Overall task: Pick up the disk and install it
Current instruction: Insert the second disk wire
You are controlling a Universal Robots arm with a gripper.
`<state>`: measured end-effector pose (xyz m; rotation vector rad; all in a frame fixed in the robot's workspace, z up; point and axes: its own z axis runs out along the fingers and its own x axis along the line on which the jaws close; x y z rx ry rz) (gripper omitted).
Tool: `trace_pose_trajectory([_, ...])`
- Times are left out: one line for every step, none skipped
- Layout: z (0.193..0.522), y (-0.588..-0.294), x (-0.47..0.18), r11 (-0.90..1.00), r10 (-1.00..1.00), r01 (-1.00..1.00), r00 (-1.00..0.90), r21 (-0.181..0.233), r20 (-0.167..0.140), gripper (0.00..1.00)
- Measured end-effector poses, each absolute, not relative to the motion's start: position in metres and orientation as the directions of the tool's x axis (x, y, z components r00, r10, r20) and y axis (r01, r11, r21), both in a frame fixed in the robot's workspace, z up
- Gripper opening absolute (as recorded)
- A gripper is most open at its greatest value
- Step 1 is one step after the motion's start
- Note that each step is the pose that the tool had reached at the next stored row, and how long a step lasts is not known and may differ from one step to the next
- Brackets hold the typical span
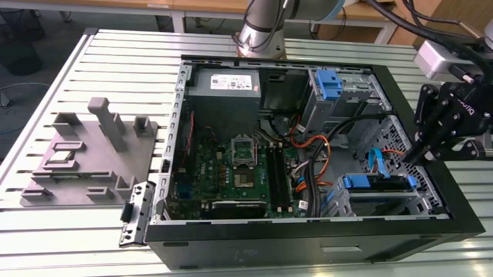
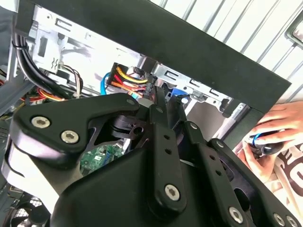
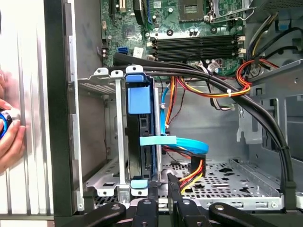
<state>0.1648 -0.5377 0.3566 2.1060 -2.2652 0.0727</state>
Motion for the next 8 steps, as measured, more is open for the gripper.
trace_pose_trajectory([0.3586, -0.5377, 0.1648, 0.073, -0.995, -0.997, -0.073, -0.002, 0.067, 0.24])
trace_pose_trajectory([0.3597, -0.5377, 0.1648, 0.073, -0.995, -0.997, -0.073, -0.002, 0.067, 0.24])
trace_pose_trajectory([0.3597, -0.5376, 0.1648, 0.073, -0.995, -0.997, -0.073, -0.002, 0.067, 0.24])
trace_pose_trajectory([0.3597, -0.5371, 0.1648, 0.073, -0.995, -0.997, -0.073, -0.002, 0.067, 0.24])
trace_pose_trajectory([0.3597, -0.5365, 0.1648, 0.073, -0.995, -0.997, -0.073, -0.002, 0.067, 0.24])
trace_pose_trajectory([0.3598, -0.5356, 0.1648, 0.073, -0.995, -0.997, -0.073, -0.002, 0.067, 0.24])
trace_pose_trajectory([0.3598, -0.5346, 0.1647, 0.073, -0.995, -0.997, -0.072, -0.002, 0.066, 0.24])
trace_pose_trajectory([0.3597, -0.5336, 0.1647, 0.072, -0.995, -0.997, -0.072, -0.002, 0.065, 0.24])
